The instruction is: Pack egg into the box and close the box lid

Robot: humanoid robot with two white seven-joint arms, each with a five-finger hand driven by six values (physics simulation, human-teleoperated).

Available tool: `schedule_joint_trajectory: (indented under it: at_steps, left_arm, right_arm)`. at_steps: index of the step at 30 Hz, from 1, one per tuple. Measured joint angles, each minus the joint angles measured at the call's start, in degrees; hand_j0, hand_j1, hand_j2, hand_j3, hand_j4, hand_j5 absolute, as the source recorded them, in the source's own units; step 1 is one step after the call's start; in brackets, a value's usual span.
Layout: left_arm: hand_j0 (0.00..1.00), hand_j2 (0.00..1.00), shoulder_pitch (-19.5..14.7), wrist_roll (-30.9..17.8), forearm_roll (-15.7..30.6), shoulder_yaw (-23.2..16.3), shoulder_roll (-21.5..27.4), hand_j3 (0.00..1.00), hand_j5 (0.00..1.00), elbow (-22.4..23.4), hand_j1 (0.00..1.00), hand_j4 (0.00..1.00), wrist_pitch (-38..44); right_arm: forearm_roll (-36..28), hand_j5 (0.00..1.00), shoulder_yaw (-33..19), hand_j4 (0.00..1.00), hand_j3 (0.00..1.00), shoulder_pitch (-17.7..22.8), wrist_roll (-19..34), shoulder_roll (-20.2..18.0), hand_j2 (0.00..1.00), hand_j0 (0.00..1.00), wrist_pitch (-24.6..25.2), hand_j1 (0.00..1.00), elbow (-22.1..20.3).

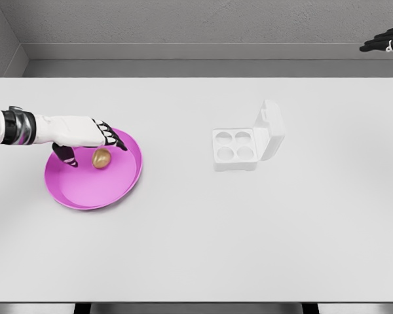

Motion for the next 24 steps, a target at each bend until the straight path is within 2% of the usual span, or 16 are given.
schedule_joint_trajectory:
  at_steps: [20,24]
  left_arm:
    - [0.82,0.82,0.62,0.39,-0.7,0.31,-1.74,0.82,0.82,2.05,0.82,0.82,0.0]
    - [0.77,0.77,0.7,0.39,-1.23,0.3,-1.72,0.77,0.77,2.14,0.77,0.77,0.0]
  right_arm:
    - [0.22,1.0,0.07,1.0,1.0,0.26,0.0,0.31,1.0,1.0,-0.01,1.0,0.0]
    - [0.25,1.0,0.07,1.0,1.0,0.26,0.0,0.25,1.0,1.0,0.0,1.0,0.02]
